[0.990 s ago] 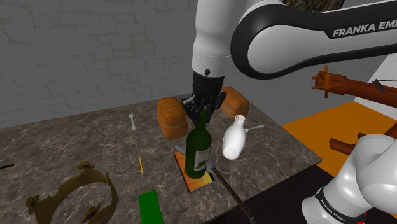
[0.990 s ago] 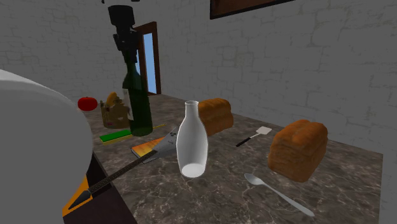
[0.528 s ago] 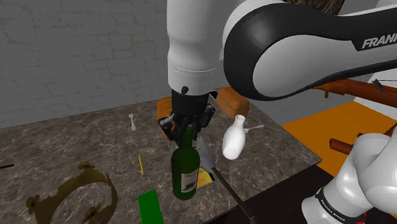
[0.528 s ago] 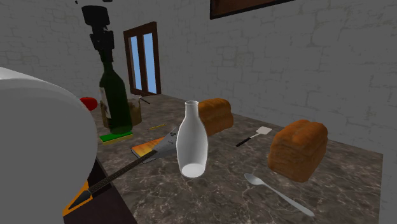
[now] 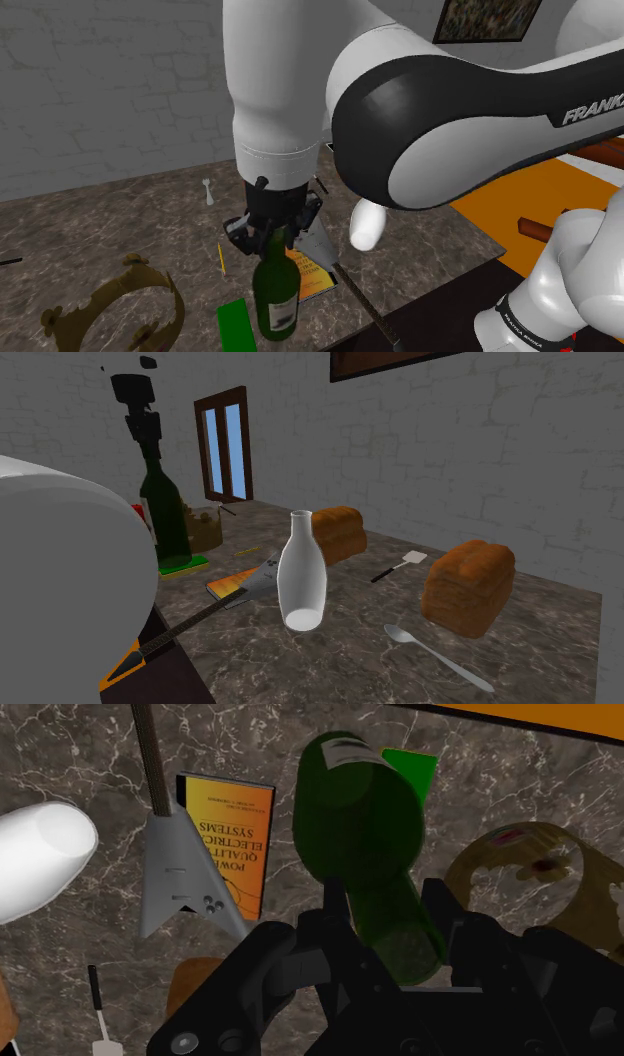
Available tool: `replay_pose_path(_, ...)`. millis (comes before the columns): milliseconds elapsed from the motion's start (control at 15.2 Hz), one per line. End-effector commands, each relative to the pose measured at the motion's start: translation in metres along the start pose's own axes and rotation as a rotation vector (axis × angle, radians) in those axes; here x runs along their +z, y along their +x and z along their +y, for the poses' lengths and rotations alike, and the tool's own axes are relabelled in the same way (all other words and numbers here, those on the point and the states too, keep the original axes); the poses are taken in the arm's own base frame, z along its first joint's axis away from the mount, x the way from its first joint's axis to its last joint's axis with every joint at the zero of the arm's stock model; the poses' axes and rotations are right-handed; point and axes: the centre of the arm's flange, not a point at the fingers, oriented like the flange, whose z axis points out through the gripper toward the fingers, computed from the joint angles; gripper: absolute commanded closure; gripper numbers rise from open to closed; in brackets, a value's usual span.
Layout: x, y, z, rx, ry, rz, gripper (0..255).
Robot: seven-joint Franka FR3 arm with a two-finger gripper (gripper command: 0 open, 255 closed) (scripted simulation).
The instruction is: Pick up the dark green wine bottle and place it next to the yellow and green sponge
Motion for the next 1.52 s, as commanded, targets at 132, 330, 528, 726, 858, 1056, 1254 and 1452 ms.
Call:
replay_pose_path(132, 0.021, -0.003, 0.0, 0.0, 0.001, 0.0, 255)
replay_pose_path(330, 0.037, -0.004, 0.0, 0.0, 0.001, 0.0, 255)
replay_pose_path(528, 0.052, -0.006, 0.0, 0.0, 0.001, 0.0, 255)
replay_pose_path(726, 0.061, -0.007, 0.0, 0.0, 0.001, 0.0, 255)
replay_pose_path(858, 0.061, -0.007, 0.0, 0.0, 0.001, 0.0, 255)
replay_pose_path(1056, 0.061, -0.007, 0.0, 0.0, 0.001, 0.0, 255)
replay_pose_path(1254, 0.062, -0.007, 0.0, 0.0, 0.001, 0.0, 0)
replay_pose_path(1452, 0.062, -0.007, 0.0, 0.0, 0.001, 0.0, 0)
